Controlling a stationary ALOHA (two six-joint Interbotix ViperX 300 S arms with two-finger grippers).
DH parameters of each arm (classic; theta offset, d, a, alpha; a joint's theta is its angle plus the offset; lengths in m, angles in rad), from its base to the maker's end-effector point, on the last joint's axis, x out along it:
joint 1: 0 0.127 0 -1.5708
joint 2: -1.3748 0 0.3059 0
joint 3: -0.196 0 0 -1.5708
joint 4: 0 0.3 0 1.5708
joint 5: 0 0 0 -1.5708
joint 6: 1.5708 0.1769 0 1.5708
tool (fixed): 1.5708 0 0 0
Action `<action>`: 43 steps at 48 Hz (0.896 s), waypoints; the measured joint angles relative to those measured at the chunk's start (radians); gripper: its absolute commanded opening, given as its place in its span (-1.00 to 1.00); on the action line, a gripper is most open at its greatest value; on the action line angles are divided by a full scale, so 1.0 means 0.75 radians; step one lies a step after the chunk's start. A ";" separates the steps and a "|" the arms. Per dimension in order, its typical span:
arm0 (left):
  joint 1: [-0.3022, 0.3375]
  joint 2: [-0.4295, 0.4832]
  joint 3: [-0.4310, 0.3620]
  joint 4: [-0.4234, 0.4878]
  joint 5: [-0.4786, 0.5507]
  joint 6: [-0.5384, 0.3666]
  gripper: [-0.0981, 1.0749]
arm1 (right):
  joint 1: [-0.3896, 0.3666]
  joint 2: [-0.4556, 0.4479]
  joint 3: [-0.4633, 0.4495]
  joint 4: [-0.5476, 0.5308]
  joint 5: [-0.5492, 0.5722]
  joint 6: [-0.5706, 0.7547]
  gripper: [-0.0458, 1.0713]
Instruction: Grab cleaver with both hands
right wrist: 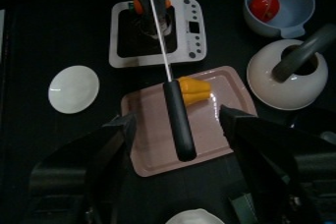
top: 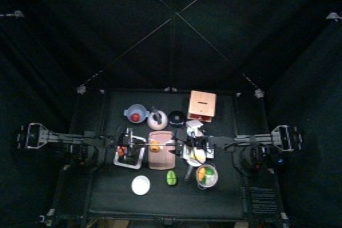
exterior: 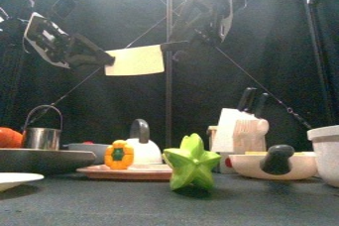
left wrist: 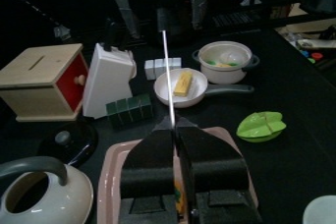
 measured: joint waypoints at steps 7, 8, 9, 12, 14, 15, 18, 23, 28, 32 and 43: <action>0.000 0.006 -0.002 0.000 -0.002 0.000 -0.38 | 0.002 0.012 0.000 0.000 -0.002 0.000 0.33; 0.000 0.006 -0.002 0.000 0.000 0.000 -0.38 | 0.000 0.014 0.000 0.000 0.000 -0.002 0.29; 0.000 0.006 -0.002 0.000 -0.002 0.000 -0.38 | 0.000 0.014 0.000 0.000 0.000 0.000 0.25; 0.000 0.006 -0.002 0.000 0.000 0.000 -0.38 | 0.000 0.018 0.000 0.000 0.002 0.002 0.13; 0.000 0.006 -0.002 0.000 0.000 0.000 -0.38 | 0.000 0.022 0.000 0.002 0.002 0.002 0.07; 0.000 0.008 -0.002 0.000 -0.002 0.000 -0.38 | 0.000 0.022 0.000 0.002 0.002 0.000 0.04; 0.000 0.006 -0.002 0.000 -0.002 -0.002 -0.38 | 0.000 0.022 -0.002 0.002 0.002 -0.002 -0.04; 0.000 0.006 -0.002 0.000 0.000 -0.004 -0.38 | 0.002 0.020 0.000 0.008 0.006 0.002 -0.15; -0.002 0.008 -0.002 0.000 0.000 -0.006 -0.38 | 0.006 0.022 0.010 0.012 0.016 0.000 -0.23; -0.014 0.010 -0.002 0.000 -0.006 -0.006 -0.38 | 0.010 0.022 0.022 0.012 0.014 0.002 -0.25; -0.100 0.045 -0.004 -0.008 -0.012 -0.010 -0.38 | 0.020 0.022 0.041 0.018 0.014 0.000 -0.25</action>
